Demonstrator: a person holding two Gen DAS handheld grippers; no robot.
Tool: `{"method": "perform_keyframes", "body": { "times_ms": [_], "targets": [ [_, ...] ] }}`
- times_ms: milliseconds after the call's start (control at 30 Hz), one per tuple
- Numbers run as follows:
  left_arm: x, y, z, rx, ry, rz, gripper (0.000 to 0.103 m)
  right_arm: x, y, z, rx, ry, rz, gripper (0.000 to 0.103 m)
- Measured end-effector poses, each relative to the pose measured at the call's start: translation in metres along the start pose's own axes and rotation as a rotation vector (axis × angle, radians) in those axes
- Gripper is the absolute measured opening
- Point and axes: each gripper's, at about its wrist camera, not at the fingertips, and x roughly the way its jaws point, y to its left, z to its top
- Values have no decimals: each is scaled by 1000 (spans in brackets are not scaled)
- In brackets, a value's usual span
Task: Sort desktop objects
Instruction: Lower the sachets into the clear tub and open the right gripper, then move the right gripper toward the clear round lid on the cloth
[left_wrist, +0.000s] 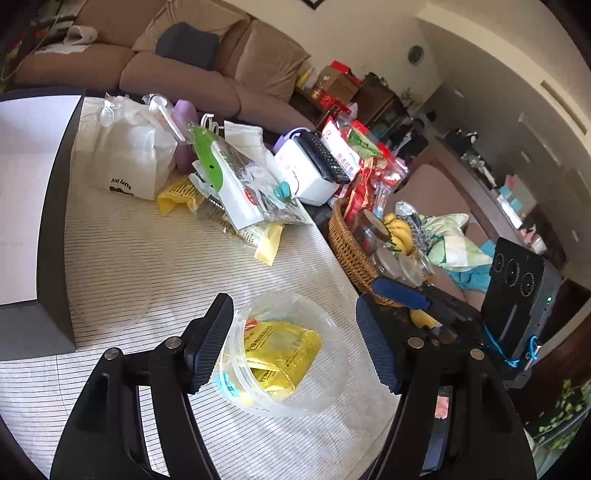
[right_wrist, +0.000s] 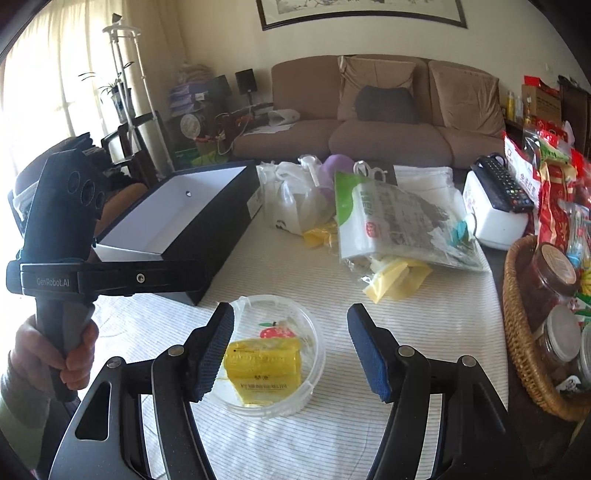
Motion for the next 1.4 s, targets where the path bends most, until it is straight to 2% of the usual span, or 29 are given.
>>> {"method": "perform_keyframes", "body": {
  "times_ms": [33, 133, 300, 367, 400, 467, 567, 600, 633, 700, 767, 900, 1033, 1167, 1267, 1333, 1400],
  "targets": [
    [3, -2, -2, 15, 14, 28, 66, -2, -2, -1, 7, 0, -6, 67],
    [19, -17, -10, 141, 52, 221, 66, -9, -11, -4, 48, -8, -33, 67],
    [52, -45, -31, 348, 116, 467, 66, -14, -22, -7, 97, 8, -53, 67],
    [62, -50, -40, 391, 139, 526, 66, -15, -23, -7, 106, 10, -46, 67],
    [62, -49, -40, 379, 138, 510, 66, -14, -23, -6, 109, 13, -41, 67],
    [49, -43, -34, 304, 111, 427, 66, -13, -21, -2, 116, 13, -19, 69],
    [8, -22, -17, 167, 6, 333, 67, -7, -14, 16, 106, 8, 21, 76],
    [-9, -12, -12, 122, -34, 303, 70, -4, -12, 24, 97, 5, 35, 81],
    [-26, -1, -8, 80, -80, 287, 73, 0, -8, 33, 84, 4, 57, 86],
    [-58, 20, -3, 24, -170, 303, 80, 15, 1, 52, 48, 29, 105, 91],
    [-79, 38, -2, -15, -214, 309, 86, 44, 13, 73, -21, 122, 158, 100],
    [-88, 62, -8, -73, -178, 318, 100, 107, 30, 103, -115, 311, 193, 101],
    [-91, 76, -17, -101, -163, 324, 102, 178, 36, 118, -93, 525, 224, 101],
    [-106, 87, -16, -135, -195, 333, 102, 242, 57, 110, -187, 704, 147, 101],
    [-116, 97, -13, -177, -224, 314, 102, 276, 89, 93, -393, 790, 95, 101],
    [-124, 105, -13, -205, -235, 310, 102, 291, 108, 77, -532, 840, 112, 101],
    [-131, 112, -14, -228, -248, 313, 102, 304, 116, 65, -597, 890, 148, 101]
  ]
}}
